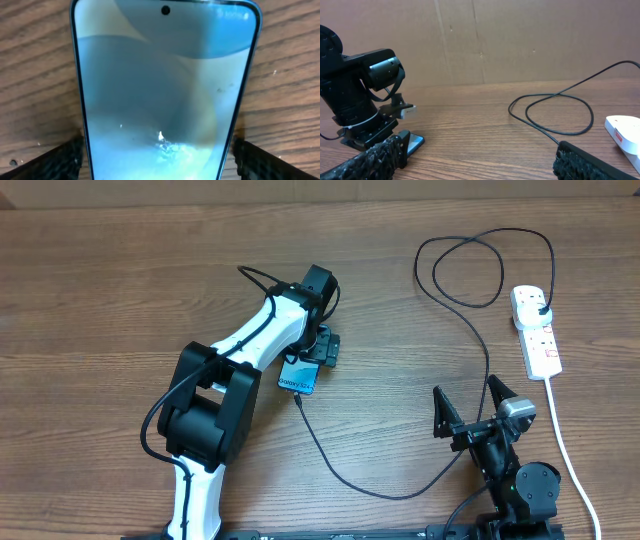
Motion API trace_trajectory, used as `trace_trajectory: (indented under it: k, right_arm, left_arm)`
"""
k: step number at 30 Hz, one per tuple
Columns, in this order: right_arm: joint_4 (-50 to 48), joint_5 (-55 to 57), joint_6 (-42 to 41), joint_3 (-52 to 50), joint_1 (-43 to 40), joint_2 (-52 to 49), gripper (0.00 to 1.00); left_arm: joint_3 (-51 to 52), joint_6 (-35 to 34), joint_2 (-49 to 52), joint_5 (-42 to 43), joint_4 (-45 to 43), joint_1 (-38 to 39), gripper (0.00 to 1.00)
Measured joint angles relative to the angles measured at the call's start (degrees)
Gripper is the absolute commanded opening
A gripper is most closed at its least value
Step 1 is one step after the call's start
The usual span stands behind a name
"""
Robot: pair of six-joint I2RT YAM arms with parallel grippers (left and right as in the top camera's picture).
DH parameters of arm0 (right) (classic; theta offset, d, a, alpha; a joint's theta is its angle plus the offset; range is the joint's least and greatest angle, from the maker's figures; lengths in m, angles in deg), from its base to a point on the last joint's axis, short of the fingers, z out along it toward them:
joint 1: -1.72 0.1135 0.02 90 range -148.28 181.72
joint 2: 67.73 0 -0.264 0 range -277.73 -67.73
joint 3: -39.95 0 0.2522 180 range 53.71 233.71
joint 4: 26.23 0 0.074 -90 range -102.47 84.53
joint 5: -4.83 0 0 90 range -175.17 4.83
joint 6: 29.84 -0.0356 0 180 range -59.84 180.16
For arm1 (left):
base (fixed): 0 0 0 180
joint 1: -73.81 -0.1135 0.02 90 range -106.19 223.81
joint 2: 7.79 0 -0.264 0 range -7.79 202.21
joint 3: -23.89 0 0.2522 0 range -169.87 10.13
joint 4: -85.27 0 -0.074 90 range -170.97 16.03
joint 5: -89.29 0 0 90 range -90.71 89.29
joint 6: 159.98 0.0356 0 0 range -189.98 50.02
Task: Plug charger to phone and switch on socket
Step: 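Close the left gripper on the phone's top edge and lift it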
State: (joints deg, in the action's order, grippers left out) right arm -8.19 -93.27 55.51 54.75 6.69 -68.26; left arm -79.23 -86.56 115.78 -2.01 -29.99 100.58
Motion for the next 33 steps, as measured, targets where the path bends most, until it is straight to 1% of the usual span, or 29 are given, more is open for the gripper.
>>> trace_trajectory:
  k: [5,10,11,13,16,18,20,21,22,23,25,30,32,33]
  right_arm:
    - [0.0,0.0,-0.02,0.0,0.0,0.0,1.0]
    - [0.0,0.02,0.02,0.0,0.0,0.0,1.0]
    - [0.0,0.02,-0.02,0.0,0.0,0.0,1.0]
    - [0.0,0.0,-0.02,0.0,0.0,0.0,1.0]
    - [0.04,0.0,0.0,0.0,0.0,0.0,1.0]
    - [0.02,0.0,0.0,0.0,0.0,0.0,1.0]
    - [0.02,0.02,-0.02,0.0,0.0,0.0,1.0]
    - [0.0,0.0,0.0,0.0,0.0,0.0,1.0]
    - [0.02,0.0,0.0,0.0,0.0,0.0,1.0]
    - [0.02,0.02,-0.02,0.0,0.0,0.0,1.0]
    - [0.02,0.02,-0.02,0.0,0.0,0.0,1.0]
    - [0.02,0.0,0.0,0.0,0.0,0.0,1.0]
    - [0.04,0.02,0.0,0.0,0.0,0.0,1.0]
    - [0.0,0.02,0.0,0.0,0.0,0.0,1.0]
  left_arm:
    - [-0.44,1.99,0.0,0.81,-1.62,-0.52,1.0]
    - [-0.55,2.62,0.0,1.33,0.61,-0.66,1.0]
    - [-0.55,2.62,0.0,1.42,0.17,-0.63,0.98]
    - [-0.55,2.64,0.0,1.55,-0.09,-0.63,0.89]
    - [-0.52,2.6,0.0,1.57,-0.17,-0.63,0.87]
    - [-0.52,2.08,0.0,1.55,-0.22,-0.63,0.87]
    - [-0.52,1.77,0.0,1.55,-0.37,-0.61,0.82]
    - [-0.52,1.66,0.0,1.57,-0.44,-0.61,0.82]
    - [-0.52,1.57,0.0,1.55,-0.48,-0.61,0.85]
    - [-0.52,1.53,0.0,1.55,-0.61,-0.61,0.91]
    - [-0.52,1.27,0.0,1.62,-0.66,-0.61,0.94]
    - [-0.52,0.7,0.0,1.55,0.11,-0.59,0.78]
    - [-0.52,0.46,0.0,1.55,0.2,-0.59,0.75]
    - [-0.52,0.44,0.0,1.55,0.22,-0.59,0.75]
